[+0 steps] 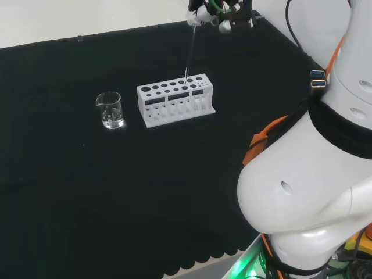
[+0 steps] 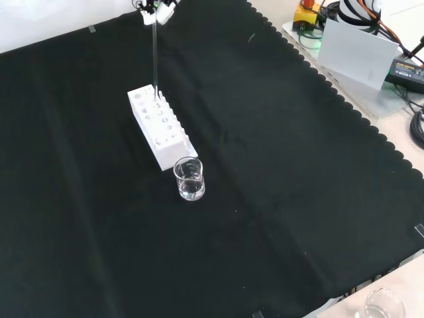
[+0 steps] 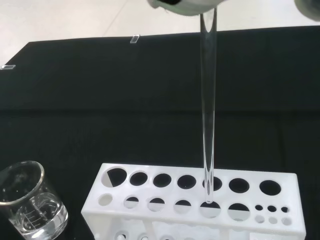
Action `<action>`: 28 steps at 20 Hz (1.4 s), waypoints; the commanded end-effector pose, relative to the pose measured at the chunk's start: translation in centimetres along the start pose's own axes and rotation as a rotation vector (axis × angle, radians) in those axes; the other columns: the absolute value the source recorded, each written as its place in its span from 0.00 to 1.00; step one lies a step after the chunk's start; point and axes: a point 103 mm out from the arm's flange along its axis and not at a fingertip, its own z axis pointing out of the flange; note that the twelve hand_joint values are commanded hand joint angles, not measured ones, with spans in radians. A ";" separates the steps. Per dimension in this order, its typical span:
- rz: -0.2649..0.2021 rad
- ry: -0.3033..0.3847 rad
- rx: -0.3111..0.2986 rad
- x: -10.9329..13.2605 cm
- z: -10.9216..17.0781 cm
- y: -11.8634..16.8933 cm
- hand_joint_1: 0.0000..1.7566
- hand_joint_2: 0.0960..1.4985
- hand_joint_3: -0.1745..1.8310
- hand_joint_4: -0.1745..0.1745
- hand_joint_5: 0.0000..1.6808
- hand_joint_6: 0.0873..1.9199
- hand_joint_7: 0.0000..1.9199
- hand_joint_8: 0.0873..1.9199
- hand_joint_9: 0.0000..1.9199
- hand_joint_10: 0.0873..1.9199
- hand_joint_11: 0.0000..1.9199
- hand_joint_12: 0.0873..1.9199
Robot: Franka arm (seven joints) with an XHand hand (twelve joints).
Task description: Put the glass rod back on the white test tube rack.
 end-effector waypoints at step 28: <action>0.001 -0.002 0.022 0.1 1.3 -0.5 0.75 0.67 0.00 0.00 0.87 0.00 0.72 0.27 0.97 0.10 0.90 0.16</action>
